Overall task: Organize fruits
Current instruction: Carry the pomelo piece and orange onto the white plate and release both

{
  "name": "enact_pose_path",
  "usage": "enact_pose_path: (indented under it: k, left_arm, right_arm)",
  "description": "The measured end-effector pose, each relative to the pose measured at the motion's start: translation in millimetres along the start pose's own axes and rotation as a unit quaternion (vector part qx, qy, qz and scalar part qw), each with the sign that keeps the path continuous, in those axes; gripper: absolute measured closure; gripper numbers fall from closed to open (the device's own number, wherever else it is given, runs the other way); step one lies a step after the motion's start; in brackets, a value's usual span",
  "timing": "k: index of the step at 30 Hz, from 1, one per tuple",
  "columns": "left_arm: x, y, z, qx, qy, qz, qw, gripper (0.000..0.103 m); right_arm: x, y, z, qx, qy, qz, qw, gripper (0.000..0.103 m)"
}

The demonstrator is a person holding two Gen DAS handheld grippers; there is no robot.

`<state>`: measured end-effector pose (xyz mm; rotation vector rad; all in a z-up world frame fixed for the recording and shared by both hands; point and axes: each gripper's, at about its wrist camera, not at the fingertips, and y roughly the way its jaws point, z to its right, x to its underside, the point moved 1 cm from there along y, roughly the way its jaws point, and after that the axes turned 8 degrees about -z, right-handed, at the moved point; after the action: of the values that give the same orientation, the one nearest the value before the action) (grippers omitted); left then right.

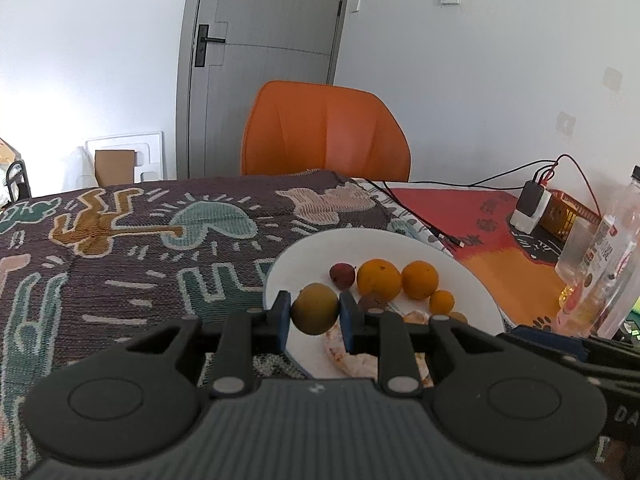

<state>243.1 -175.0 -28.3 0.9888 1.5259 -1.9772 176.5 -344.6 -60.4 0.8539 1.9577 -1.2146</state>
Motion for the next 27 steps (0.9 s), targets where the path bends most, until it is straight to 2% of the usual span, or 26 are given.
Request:
enact_pose_path:
  k: [4, 7, 10, 12, 17, 19, 21, 24, 27]
  left_arm:
    - [-1, 3, 2, -0.020, 0.004, 0.006, 0.9998, 0.076]
    - [-2, 2, 1, -0.015, 0.004, 0.003, 0.9999, 0.072]
    - [0, -2, -2, -0.025, 0.005, 0.007, 0.9996, 0.066]
    - [2, -5, -5, -0.028, 0.001, 0.006, 0.9996, 0.057]
    - [7, -17, -13, -0.039, 0.000, 0.010, 0.9992, 0.047]
    - [9, -24, -19, -0.043, -0.007, 0.012, 0.9990, 0.041]
    - [10, -31, -25, -0.047, -0.013, 0.014, 0.9987, 0.030]
    - [14, -42, -34, -0.061, -0.021, 0.019, 0.9977, 0.019]
    - [18, -53, -42, -0.074, -0.028, 0.023, 0.9966, 0.016]
  right_arm:
    - [1, 0, 2, -0.001, 0.001, 0.000, 1.000, 0.058]
    - [1, 1, 4, 0.001, 0.004, -0.002, 1.000, 0.058]
    - [1, 0, 4, 0.000, 0.007, -0.001, 1.000, 0.058]
    - [2, 1, 3, -0.001, 0.007, -0.002, 1.000, 0.058]
    - [3, 4, -2, -0.004, 0.005, -0.004, 1.000, 0.057]
    - [4, 4, -5, -0.003, 0.003, -0.004, 1.000, 0.053]
    - [5, 3, -8, -0.004, 0.003, -0.003, 1.000, 0.048]
    - [6, 2, -11, -0.005, 0.003, -0.003, 1.000, 0.048]
    - [7, 1, -15, -0.004, 0.004, -0.003, 1.000, 0.040]
